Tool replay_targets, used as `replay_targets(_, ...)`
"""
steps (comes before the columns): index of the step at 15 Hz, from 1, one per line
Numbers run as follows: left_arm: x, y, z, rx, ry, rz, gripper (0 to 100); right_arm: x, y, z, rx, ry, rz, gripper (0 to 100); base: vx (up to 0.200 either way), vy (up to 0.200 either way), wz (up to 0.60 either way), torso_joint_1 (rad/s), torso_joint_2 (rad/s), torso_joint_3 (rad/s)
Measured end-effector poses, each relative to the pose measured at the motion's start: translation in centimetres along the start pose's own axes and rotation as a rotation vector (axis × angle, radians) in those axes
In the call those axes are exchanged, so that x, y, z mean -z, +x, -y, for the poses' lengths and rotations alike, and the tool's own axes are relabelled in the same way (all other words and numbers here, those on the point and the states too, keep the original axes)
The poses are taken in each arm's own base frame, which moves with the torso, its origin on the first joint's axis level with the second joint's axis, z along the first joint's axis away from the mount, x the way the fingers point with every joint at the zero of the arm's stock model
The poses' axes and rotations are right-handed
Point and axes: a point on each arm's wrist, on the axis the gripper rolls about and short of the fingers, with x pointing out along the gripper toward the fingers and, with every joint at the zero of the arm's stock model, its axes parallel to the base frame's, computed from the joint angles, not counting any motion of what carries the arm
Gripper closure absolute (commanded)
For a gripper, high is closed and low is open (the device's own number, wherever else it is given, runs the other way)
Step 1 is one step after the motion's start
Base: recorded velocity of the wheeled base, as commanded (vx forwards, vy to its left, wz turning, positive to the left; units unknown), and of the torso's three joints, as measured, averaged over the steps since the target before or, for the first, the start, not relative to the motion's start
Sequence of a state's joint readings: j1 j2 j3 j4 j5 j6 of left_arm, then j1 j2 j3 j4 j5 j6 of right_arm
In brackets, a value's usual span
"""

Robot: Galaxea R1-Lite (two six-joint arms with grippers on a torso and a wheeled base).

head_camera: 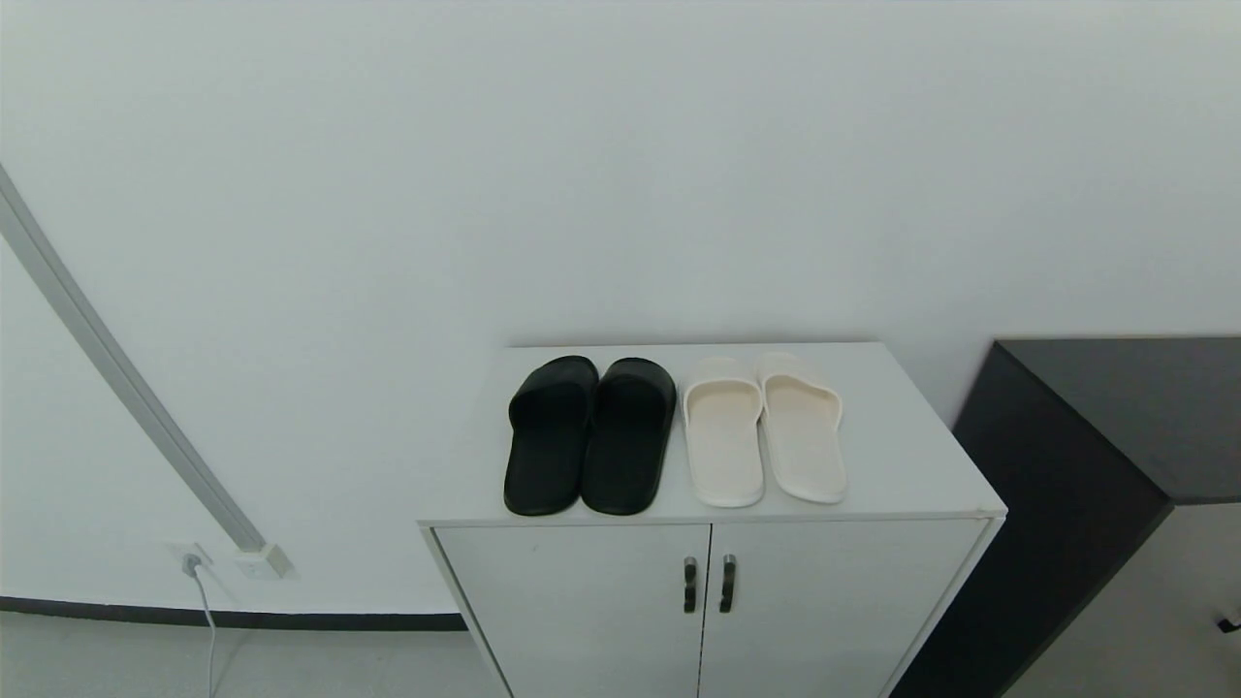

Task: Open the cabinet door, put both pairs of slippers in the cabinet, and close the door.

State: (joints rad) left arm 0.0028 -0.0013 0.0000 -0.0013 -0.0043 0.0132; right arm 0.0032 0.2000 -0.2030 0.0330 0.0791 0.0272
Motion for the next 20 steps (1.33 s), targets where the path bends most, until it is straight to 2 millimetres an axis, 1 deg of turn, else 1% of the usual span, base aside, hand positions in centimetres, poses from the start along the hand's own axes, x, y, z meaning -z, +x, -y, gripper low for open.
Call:
replay_targets(2,0.0,0.0,0.0,0.000,0.000,0.000,100,-2.6,2.4,0.0,-0.063,0.025,-0.066,0,0.000,0.000,0.00,0.000,0.00,0.000)
replay_targets(4,0.0,0.0,0.0,0.000,0.000,0.000,100,-4.9,5.8,-0.2,-0.133,0.058,-0.107,0,0.000,0.000,0.00,0.000,0.00,0.000)
replay_targets(5,0.0,0.0,0.0,0.000,-0.001,0.000,100,-5.8,7.4,-0.6,-0.172,0.071,-0.130,0,0.000,0.000,0.00,0.000,0.00,0.000)
replay_targets(6,0.0,0.0,0.0,0.000,-0.001,0.000,100,-6.4,9.0,-1.4,-0.205,0.078,-0.147,0,0.000,0.000,0.00,0.000,0.00,0.000)
replay_targets(8,0.0,0.0,0.0,0.000,-0.001,0.000,100,-7.3,11.3,-3.5,-0.247,0.084,-0.159,0,0.000,0.000,0.00,0.000,0.00,0.000)
replay_targets(10,0.0,0.0,0.0,0.001,-0.001,0.000,100,-7.5,13.5,-5.9,-0.234,0.071,-0.181,0,0.000,0.000,0.00,0.000,0.00,0.000)
replay_targets(13,0.0,0.0,0.0,0.002,-0.001,-0.001,100,-7.9,16.0,-9.3,-0.244,0.069,-0.195,0,0.000,0.000,0.00,0.000,0.00,0.000)
replay_targets(17,0.0,0.0,0.0,0.002,-0.001,-0.001,100,-7.3,18.4,-12.7,-0.215,0.041,-0.210,0,0.000,0.000,0.00,0.000,0.00,0.000)
replay_targets(20,0.0,0.0,0.0,0.002,-0.001,-0.001,100,-6.6,20.7,-15.1,-0.163,0.046,-0.195,0,0.000,0.000,0.00,0.000,0.00,0.000)
